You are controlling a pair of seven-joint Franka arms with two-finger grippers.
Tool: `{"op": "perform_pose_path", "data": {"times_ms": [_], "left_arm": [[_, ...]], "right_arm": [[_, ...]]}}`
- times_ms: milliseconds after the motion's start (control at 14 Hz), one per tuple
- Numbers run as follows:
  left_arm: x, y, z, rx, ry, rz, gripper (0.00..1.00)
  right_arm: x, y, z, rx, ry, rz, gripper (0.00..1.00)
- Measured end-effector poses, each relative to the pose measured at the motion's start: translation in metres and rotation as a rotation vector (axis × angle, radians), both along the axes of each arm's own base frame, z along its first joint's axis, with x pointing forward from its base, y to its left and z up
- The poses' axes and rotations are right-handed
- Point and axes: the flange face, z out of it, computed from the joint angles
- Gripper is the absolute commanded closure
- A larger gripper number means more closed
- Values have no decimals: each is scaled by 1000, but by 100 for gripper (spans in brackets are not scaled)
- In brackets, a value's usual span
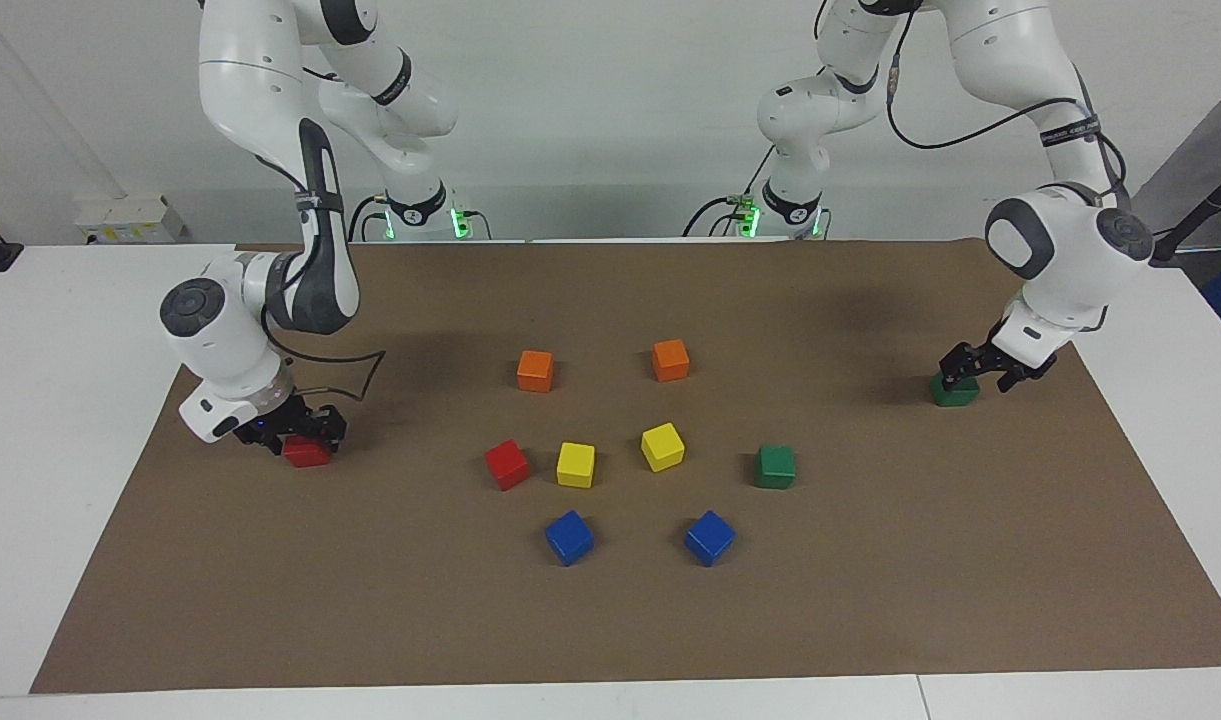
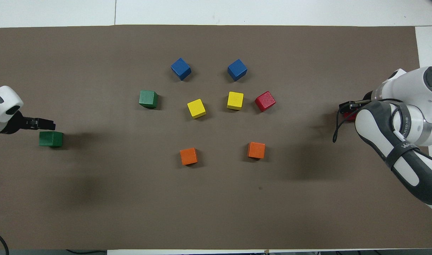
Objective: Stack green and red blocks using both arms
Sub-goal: 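Grasp the other green and red blocks with the left and right grippers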
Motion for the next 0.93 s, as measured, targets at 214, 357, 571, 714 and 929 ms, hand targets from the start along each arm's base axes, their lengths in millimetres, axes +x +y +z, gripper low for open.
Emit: {"op": "perform_pose_path", "data": {"times_ms": [214, 357, 571, 714, 929], "left_arm": [[29, -70, 49, -2, -21, 13, 0], [44, -138, 69, -9, -47, 21, 0], [55, -217, 70, -24, -62, -38, 0], [61, -250, 51, -30, -42, -60, 0], [75, -289, 11, -37, -46, -92, 0]], "right_arm": [[7, 4, 44, -3, 10, 8, 0], [15, 22, 106, -5, 29, 34, 0], [31, 69, 179, -9, -18, 57, 0], [40, 119, 184, -5, -40, 93, 0], [37, 213, 172, -1, -42, 216, 0]]}}
